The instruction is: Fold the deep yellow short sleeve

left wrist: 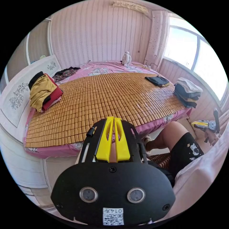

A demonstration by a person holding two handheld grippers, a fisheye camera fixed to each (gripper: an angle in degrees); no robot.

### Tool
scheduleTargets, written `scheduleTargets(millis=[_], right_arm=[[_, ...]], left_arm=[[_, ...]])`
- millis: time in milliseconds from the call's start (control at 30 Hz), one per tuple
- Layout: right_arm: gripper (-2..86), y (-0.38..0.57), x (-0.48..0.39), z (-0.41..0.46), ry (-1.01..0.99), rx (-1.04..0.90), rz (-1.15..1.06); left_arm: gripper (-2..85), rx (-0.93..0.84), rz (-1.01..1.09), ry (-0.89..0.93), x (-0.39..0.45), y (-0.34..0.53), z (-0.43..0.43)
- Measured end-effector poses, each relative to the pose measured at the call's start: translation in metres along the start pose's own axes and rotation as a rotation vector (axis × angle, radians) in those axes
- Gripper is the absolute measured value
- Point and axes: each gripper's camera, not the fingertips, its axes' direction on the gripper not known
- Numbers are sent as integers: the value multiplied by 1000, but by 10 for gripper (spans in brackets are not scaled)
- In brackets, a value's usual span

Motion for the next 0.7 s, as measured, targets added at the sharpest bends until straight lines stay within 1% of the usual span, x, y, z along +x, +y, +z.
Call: scheduleTargets(millis=[67, 100, 200, 267, 333, 400, 500, 633, 700], right_arm=[[-9, -22, -19, -19, -41, 66, -60], [-10, -35, -30, -31, -97, 100, -84], [-10, -65, -60, -58, -251, 148, -171], [-10, -79, -79, -71, -271, 158, -240], [-9, -91, -95, -81, -262, 161, -323], [-8, -111, -105, -91, -256, 161, -388], [-4, -148, -104, -99, -301, 160, -375], [21, -201, -105, -103, -373, 158, -384], [42, -243, -114, -102, -408, 156, -418]], left_arm=[[-10, 91, -11, -94, 1, 23, -23], [-9, 126, -34, -120, -2, 36, -37], [-8, 219, -141, -107, -20, 76, -70], [-6, 252, -198, -132, -32, 104, -86], [0, 264, -251, -154, -47, 132, -97], [38, 274, -339, -164, -71, 170, -107], [80, 285, -449, -228, -100, 213, -115], [94, 298, -525, -267, -136, 253, -112], [101, 304, -563, -284, -163, 272, -103]])
